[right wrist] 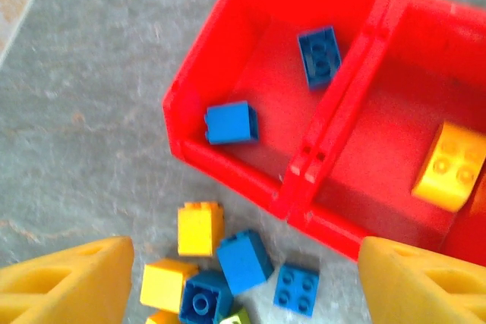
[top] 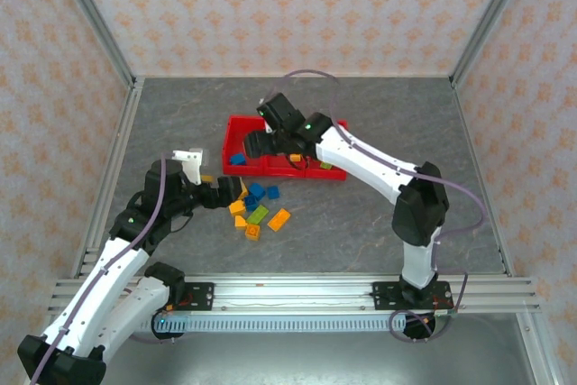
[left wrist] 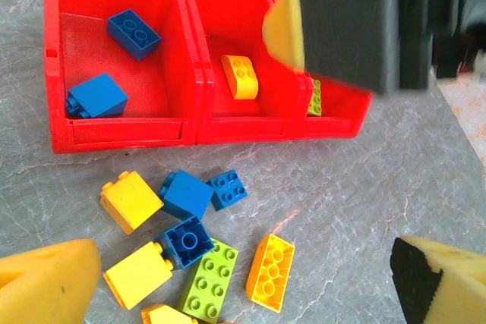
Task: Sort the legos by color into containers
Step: Pick up the lego from the center of the table.
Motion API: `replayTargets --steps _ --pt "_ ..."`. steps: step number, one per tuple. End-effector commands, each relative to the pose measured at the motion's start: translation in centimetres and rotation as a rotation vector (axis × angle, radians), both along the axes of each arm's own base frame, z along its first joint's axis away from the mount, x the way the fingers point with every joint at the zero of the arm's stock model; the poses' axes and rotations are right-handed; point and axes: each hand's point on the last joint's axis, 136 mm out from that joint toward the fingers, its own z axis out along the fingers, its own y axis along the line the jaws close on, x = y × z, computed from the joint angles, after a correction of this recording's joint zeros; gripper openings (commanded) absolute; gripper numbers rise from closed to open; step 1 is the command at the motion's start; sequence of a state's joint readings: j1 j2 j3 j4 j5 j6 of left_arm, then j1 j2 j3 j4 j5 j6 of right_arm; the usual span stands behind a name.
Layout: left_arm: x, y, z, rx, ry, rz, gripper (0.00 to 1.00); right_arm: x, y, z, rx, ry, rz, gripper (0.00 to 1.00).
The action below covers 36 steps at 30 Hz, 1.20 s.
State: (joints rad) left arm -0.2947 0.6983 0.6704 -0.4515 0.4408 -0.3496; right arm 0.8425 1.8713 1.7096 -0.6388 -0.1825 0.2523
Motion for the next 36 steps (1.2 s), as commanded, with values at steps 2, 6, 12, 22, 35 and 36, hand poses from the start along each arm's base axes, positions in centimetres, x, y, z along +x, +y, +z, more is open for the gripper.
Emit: replayTargets --steps 2,6,12,22,35,36 --pt "-0.1 -0.9 0.2 -0.022 -0.013 -0.045 0.99 -2.8 -1.2 -4.2 -0.070 0.071 -0.020 0.76" --pt "-0.2 -1.0 0.5 -0.030 -0.026 -0.055 0.99 -4.5 -1.7 -7.6 -0.125 0.133 -0.013 0.74" --pt "-0.3 -1.0 0.6 -0.031 -0.029 -0.056 0.99 -5.8 -2.1 -11.7 -0.229 0.178 -0.009 0.65" --pt "-0.4 -1.0 1.0 -0.036 -0.044 -0.057 0.99 -5.4 -3.0 -15.6 -0.367 0.181 -0.067 0.57" --pt "-0.5 -1.0 1.1 -0.037 -0.049 -0.057 0.99 -3.8 -2.3 -17.5 -0.410 0.157 -0.116 0.48" --pt "-0.5 -1.0 1.1 -0.037 -0.049 -0.057 0.99 -3.6 -2.3 -17.5 -0.415 0.151 -0.120 0.47"
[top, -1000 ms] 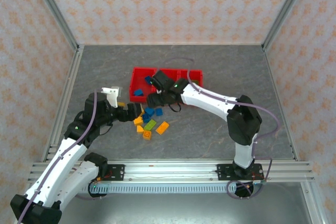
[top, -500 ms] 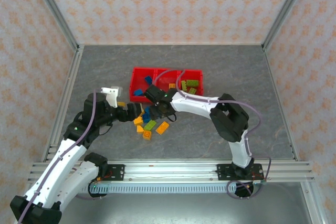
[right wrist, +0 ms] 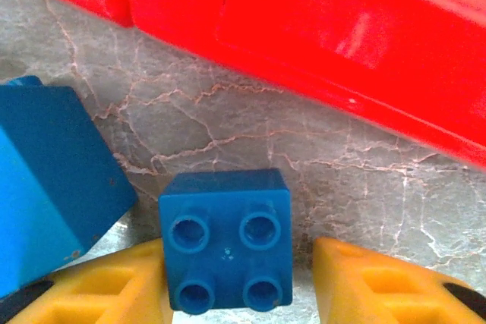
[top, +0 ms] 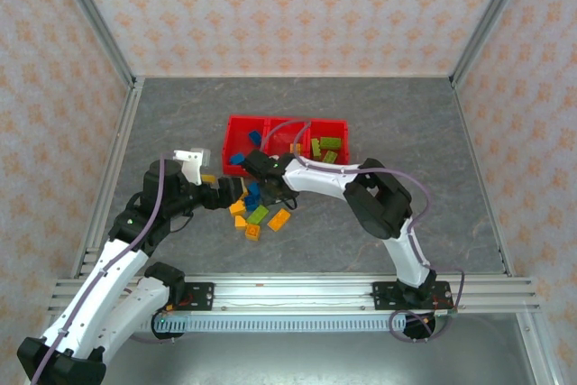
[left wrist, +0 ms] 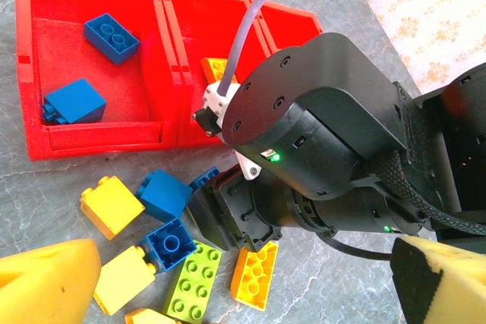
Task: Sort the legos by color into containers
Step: Pick up the lego from the center of the table, then place the lego in the container.
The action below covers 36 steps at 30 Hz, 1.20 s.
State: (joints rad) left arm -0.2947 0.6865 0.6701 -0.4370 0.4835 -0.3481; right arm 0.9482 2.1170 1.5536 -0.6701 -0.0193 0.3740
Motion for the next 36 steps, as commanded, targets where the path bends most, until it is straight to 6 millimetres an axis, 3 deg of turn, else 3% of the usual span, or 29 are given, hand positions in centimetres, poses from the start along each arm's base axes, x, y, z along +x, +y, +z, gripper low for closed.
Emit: replayTargets --steps 1,7,14,17,22,28,32,36 --pt "-0.2 -0.3 0.4 -0.010 -0.030 -0.019 0.99 1.3 -0.2 -0.4 -0.044 -0.050 -0.031 0.47" --pt "-0.1 -0.3 0.3 -0.008 -0.029 -0.018 0.99 1.6 -0.3 -0.8 -0.063 -0.061 -0.035 0.45" --pt "-0.1 -0.3 0.3 -0.008 -0.028 -0.017 0.99 1.6 -0.9 -0.6 -0.086 -0.075 -0.040 0.37" --pt "-0.1 -0.3 0.3 -0.008 -0.029 -0.017 0.99 1.6 -1.1 0.9 -0.079 -0.094 -0.038 0.33" --pt "-0.1 -0.3 0.4 -0.007 -0.032 -0.016 0.99 1.4 -0.6 5.1 0.021 -0.136 -0.035 0.30" --pt "-0.2 -0.1 0.6 -0.007 -0.041 -0.004 0.99 2.8 1.8 10.6 0.181 -0.238 -0.016 0.28" --pt "-0.3 0.1 1.1 -0.013 -0.061 0.006 0.99 4.7 3.8 11.7 0.196 -0.280 -0.001 0.27" --pt "-0.4 0.2 1.4 -0.016 -0.071 0.007 0.99 7.0 5.9 11.5 0.196 -0.305 0.024 0.26"
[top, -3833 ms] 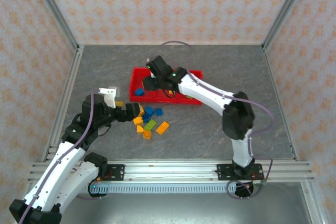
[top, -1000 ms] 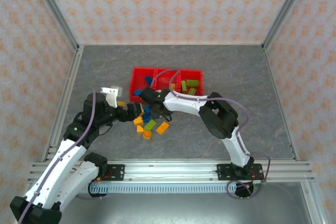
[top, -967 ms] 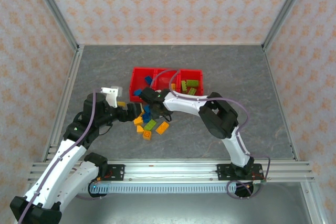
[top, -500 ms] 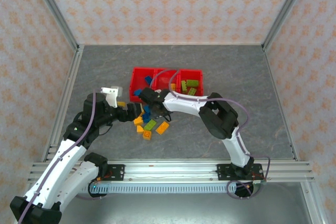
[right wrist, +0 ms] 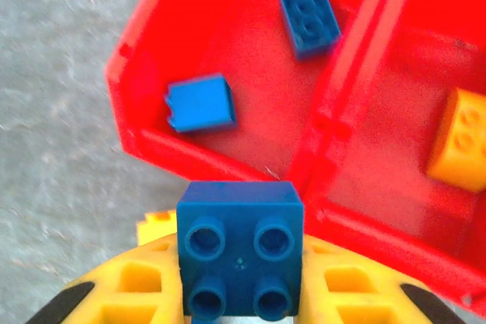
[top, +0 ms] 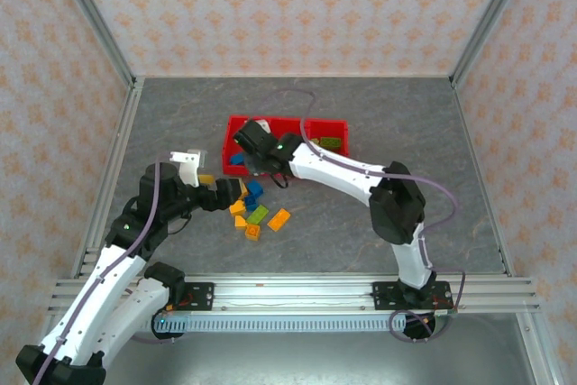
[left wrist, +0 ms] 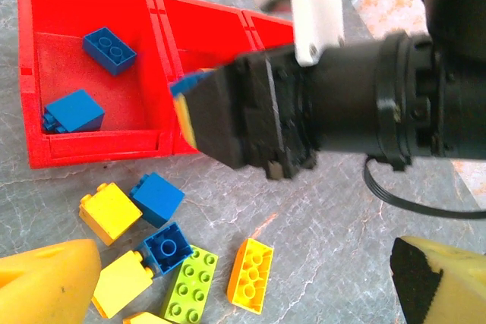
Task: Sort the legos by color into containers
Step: Place the lego in the container.
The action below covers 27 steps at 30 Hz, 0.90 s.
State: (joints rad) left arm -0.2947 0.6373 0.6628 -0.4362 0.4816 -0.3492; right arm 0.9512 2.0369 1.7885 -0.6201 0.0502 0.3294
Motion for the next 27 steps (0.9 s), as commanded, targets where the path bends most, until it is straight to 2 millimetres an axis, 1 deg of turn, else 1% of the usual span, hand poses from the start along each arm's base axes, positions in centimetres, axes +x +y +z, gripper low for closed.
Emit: replayTargets --steps 1,5,9,11,13,15,17,18,20,23,25,27 --pt "0.1 0.0 0.6 -0.006 -0.034 0.005 0.99 2.5 0.8 -1.2 -0.048 -0.042 0.002 0.25" --pt "0.0 0.0 0.7 -0.007 -0.040 0.007 0.99 4.8 2.1 -1.8 -0.053 -0.064 0.011 0.26" --pt "0.0 0.1 0.8 -0.007 -0.044 0.010 0.99 6.7 2.6 -2.7 -0.041 -0.059 0.004 0.29" --pt "0.0 0.1 0.8 -0.007 -0.044 0.009 0.99 7.4 2.7 -2.8 -0.033 -0.057 -0.004 0.34" --pt "0.0 0.1 0.7 -0.005 -0.042 0.011 0.99 7.8 2.8 -2.4 -0.025 -0.060 -0.005 0.45" --pt "0.0 0.1 0.8 -0.005 -0.045 0.013 0.99 7.8 3.0 -1.3 -0.008 -0.064 -0.012 0.60" --pt "0.0 0.2 0.8 -0.004 -0.046 0.014 0.99 7.7 3.1 0.2 0.016 -0.074 -0.014 0.73" --pt "0.0 0.2 0.8 -0.003 -0.045 0.015 0.99 7.4 3.1 0.9 0.028 -0.076 -0.014 0.78" --pt "0.0 0.2 0.8 -0.003 -0.044 0.015 0.99 7.1 2.9 2.2 0.049 -0.078 -0.021 0.83" --pt "0.0 0.2 0.8 -0.002 -0.045 0.017 0.99 6.3 2.1 3.8 0.068 -0.069 -0.053 0.87" --pt "0.0 0.3 0.9 -0.003 -0.051 0.019 0.99 5.6 1.3 4.1 0.075 -0.055 -0.088 0.89" --pt "-0.1 0.3 1.2 -0.006 -0.060 0.021 0.99 4.4 0.6 3.9 0.089 -0.020 -0.115 0.90"
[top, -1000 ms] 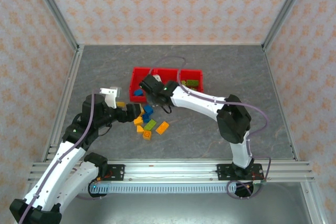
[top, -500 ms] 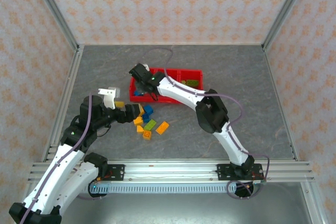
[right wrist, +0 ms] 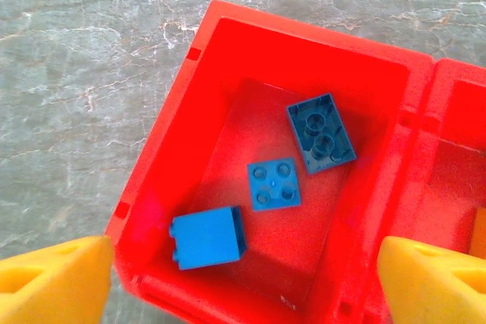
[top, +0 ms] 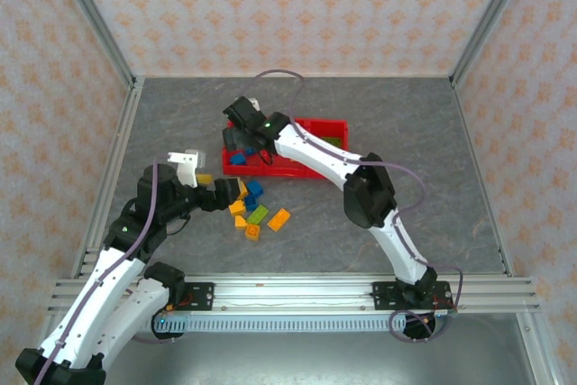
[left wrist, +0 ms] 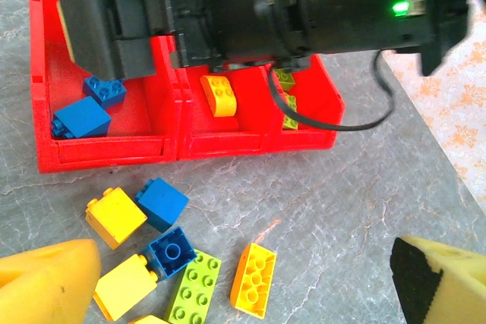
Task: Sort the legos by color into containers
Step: Place the lego in the container, then pick up the lego from the center of the table.
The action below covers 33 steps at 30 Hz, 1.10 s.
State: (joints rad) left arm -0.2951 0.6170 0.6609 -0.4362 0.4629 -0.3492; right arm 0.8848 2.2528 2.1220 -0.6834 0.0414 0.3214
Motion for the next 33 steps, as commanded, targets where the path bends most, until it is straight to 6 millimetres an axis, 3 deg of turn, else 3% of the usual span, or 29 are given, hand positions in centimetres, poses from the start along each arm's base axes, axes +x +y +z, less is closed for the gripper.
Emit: replayTargets --steps 1,9,15,27,33 --pt "-0.1 0.0 0.9 -0.010 -0.044 0.005 0.99 -2.5 -1.7 2.9 0.057 0.030 -0.059 0.90" --pt "-0.2 0.0 1.2 -0.015 -0.058 0.003 0.99 -9.3 -3.2 -2.1 0.067 0.188 -0.053 0.84" --pt "-0.2 0.0 1.3 -0.015 -0.058 0.001 0.99 -12.3 -2.4 -5.1 0.090 0.273 -0.004 0.83" --pt "-0.2 0.1 1.2 -0.016 -0.055 0.006 0.99 -13.7 -0.4 -7.6 0.068 0.312 0.052 0.76" --pt "-0.2 0.1 1.1 -0.015 -0.053 0.006 0.99 -13.5 -0.6 -9.5 0.012 0.324 0.040 0.68"
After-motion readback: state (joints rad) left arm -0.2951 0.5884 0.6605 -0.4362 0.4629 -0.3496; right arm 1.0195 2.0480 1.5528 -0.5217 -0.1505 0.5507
